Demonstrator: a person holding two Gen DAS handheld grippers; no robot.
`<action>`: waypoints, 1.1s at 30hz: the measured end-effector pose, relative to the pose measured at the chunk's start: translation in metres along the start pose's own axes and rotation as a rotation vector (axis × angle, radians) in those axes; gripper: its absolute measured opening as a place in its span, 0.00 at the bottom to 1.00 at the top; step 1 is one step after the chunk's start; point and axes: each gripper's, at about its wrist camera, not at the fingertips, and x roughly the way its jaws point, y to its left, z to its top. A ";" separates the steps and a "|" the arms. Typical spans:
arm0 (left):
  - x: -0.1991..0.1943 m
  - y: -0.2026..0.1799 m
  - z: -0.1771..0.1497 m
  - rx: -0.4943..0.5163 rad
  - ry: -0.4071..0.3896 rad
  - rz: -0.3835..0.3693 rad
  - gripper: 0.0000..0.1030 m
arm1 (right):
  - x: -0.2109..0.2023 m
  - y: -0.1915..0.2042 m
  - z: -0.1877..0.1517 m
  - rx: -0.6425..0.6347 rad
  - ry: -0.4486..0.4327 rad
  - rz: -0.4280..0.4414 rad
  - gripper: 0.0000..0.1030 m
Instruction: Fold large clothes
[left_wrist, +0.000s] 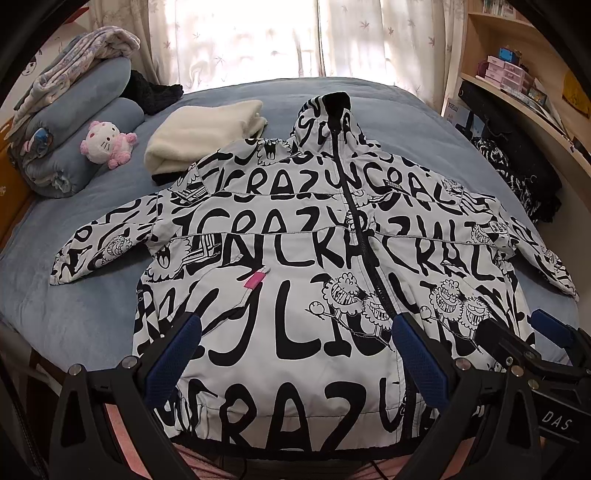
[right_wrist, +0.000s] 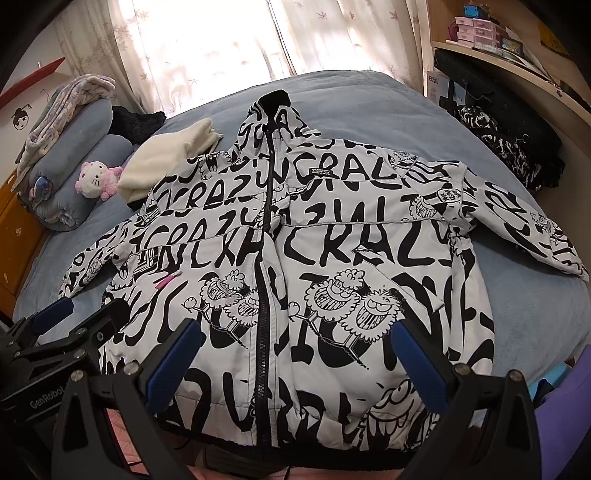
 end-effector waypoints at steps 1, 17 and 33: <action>-0.001 0.001 -0.001 -0.001 0.002 0.000 0.99 | 0.000 0.000 0.000 0.000 -0.001 0.000 1.00; 0.000 0.002 -0.002 0.006 -0.003 0.000 0.99 | 0.003 -0.004 -0.003 0.011 0.001 0.012 1.00; 0.007 -0.004 0.009 0.019 0.018 0.002 0.99 | -0.007 -0.001 0.002 0.015 -0.016 0.035 1.00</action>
